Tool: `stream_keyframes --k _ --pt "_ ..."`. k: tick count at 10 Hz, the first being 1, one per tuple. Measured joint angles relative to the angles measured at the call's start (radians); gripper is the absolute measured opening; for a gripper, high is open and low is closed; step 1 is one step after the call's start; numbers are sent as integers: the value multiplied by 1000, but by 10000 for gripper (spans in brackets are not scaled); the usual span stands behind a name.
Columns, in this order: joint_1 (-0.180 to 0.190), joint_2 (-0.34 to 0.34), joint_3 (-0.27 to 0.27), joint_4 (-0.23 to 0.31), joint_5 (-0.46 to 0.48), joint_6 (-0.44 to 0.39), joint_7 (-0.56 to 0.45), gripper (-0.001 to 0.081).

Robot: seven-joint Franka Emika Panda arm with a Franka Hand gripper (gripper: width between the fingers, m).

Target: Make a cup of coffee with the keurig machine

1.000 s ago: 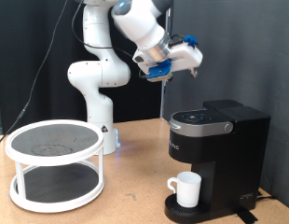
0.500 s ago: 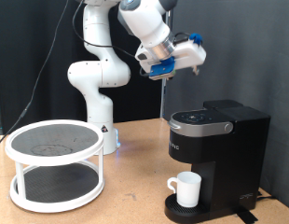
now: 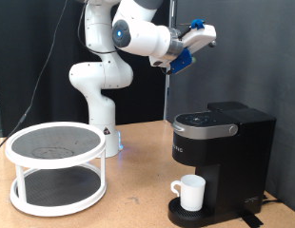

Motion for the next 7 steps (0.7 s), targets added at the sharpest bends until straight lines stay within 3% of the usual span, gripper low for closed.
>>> stream_keyframes --k 3,5,6,7 --pt "-2 4 51 67 -338 3 51 734" --pt "-1 16 111 102 -552 51 51 734" --pt "-2 18 137 117 -625 76 51 734" --pt "-3 18 132 112 -588 70 51 734"
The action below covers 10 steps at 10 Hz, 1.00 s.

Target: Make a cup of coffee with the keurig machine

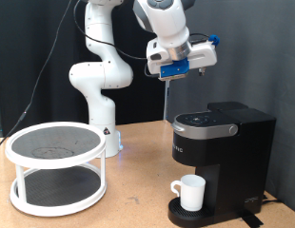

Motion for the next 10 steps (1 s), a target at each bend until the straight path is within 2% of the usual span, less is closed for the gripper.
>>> stream_keyframes --k 2,5,8,9,10 --pt "0 -9 21 -6 -85 114 -7 734" --pt "-1 -25 77 -4 -287 206 4 734" --pt "-1 -23 84 -2 -297 197 16 734" --pt "-2 -23 87 -3 -305 204 52 734" --pt "-4 -25 97 -8 -309 252 113 734"
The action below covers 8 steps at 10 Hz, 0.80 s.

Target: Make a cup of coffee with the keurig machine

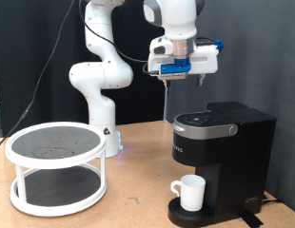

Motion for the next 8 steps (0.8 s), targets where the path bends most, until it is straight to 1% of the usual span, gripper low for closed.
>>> stream_keyframes --k 1,3,4,5,6,7,8 --pt "-1 -9 16 -21 -6 113 45 734" --pt "-11 -35 67 -106 -61 426 128 734" --pt "-28 -46 98 -152 -95 590 183 734" --pt "-52 -72 127 -195 -111 697 216 734" --pt "-51 -69 124 -187 -102 641 215 734" --pt "-52 -68 118 -170 -66 560 260 734" --pt "-53 -70 117 -162 -13 538 345 734"
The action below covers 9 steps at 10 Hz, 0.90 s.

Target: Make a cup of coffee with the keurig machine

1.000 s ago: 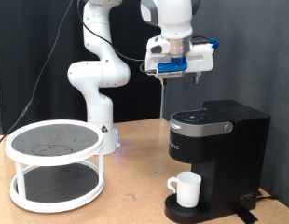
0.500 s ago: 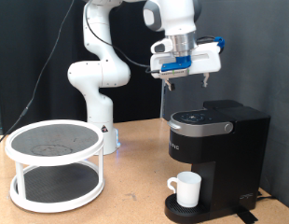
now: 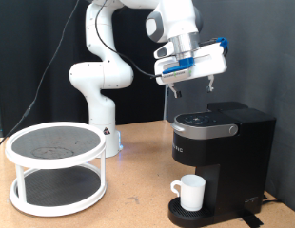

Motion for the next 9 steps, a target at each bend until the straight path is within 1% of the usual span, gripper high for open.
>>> stream_keyframes --k 1,3,4,5,6,7,9 --pt "-3 -3 0 0 30 -20 97 734" --pt "-20 -13 5 0 42 -96 308 734" --pt "-29 -16 7 2 45 -122 398 734" --pt "-28 -16 7 1 42 -121 355 734" --pt "-28 -10 4 15 40 -200 341 734" --pt "-30 1 -4 44 51 -263 349 734" --pt "-40 30 -26 104 75 -307 380 734"
